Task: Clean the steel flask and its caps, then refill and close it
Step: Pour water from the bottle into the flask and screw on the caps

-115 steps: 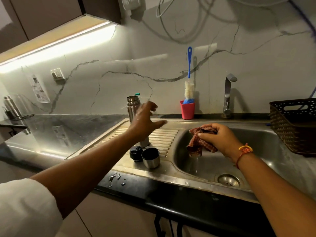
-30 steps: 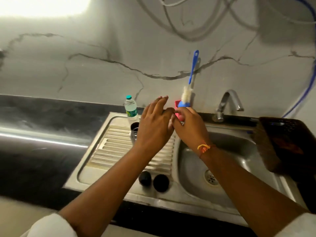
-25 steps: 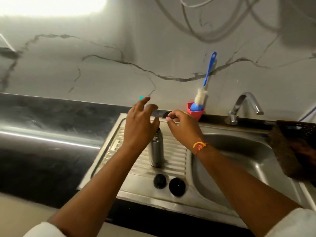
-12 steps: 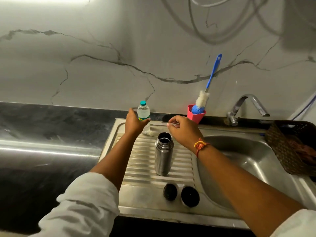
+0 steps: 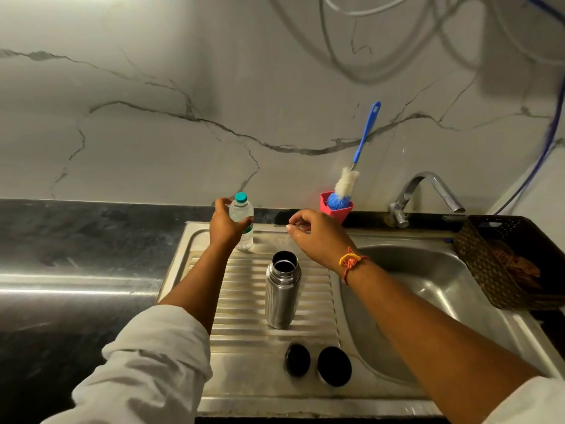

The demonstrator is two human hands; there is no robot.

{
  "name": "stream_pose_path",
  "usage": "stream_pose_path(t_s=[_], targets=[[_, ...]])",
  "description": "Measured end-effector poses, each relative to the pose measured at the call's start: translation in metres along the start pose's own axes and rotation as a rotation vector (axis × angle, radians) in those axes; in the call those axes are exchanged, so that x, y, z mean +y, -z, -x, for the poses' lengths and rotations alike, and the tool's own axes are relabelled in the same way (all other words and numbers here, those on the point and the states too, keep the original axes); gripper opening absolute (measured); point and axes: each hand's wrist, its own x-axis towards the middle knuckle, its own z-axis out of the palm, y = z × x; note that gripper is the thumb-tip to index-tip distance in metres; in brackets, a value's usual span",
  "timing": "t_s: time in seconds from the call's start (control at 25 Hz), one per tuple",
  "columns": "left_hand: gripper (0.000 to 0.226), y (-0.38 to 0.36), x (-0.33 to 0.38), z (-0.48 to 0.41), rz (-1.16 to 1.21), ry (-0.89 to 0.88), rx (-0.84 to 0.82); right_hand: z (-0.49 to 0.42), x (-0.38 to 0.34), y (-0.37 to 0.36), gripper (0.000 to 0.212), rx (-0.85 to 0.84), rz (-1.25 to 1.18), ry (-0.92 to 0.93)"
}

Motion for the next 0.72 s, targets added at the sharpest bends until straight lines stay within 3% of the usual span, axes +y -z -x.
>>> stream_pose_path(t_s=[0.48,0.72], targets=[[0.069,0.016,0.005,0.045,0.044,-0.058,0.097,-0.001,-0.027,0.014,0.026,0.051,0.04,0.093],[0.068,0.059,0.077,0.097,0.039,-0.377,0.196,0.004,-0.074,0.036,0.042,0.029,-0.051,0.208]])
